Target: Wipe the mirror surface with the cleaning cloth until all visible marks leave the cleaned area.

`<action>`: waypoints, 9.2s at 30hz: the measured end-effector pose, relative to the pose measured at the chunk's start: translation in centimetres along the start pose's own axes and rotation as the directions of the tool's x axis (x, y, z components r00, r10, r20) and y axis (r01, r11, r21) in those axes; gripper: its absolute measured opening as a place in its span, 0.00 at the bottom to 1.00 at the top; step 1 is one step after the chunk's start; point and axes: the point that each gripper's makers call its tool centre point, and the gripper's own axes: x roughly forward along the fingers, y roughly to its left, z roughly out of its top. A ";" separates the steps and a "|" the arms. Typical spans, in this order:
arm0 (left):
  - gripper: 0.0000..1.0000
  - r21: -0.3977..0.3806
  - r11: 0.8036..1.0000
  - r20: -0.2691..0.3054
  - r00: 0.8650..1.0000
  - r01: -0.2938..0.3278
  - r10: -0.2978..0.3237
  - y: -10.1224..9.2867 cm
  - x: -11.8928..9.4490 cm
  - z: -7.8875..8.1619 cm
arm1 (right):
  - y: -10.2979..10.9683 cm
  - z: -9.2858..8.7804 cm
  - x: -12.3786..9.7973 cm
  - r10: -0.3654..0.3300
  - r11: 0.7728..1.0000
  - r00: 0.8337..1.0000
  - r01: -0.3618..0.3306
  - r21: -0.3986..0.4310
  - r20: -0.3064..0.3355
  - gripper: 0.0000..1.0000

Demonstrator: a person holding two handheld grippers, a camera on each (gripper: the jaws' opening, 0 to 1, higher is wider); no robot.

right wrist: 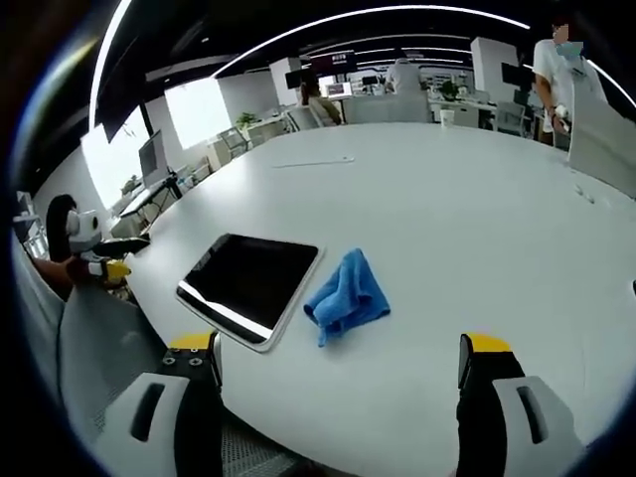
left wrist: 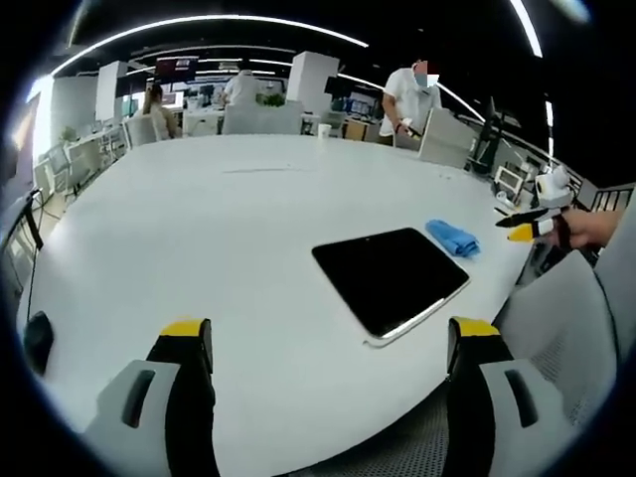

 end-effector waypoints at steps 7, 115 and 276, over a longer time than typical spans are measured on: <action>0.96 -0.027 1.000 0.054 0.999 -0.008 0.010 -0.4 0.2 2.1 | 0.4 0.5 -0.1 0.007 1.000 1.000 -0.007 0.003 0.011 0.98; 0.97 0.062 0.998 -0.086 0.996 -0.028 0.033 0.0 0.8 -2.3 | 4.1 3.4 15.1 -0.052 0.977 0.912 0.131 0.170 -0.408 0.04; 0.95 0.055 0.998 -0.141 0.990 -0.007 0.015 0.0 1.3 -3.6 | 23.9 3.9 20.7 0.188 0.982 0.840 -0.144 0.126 -0.509 0.02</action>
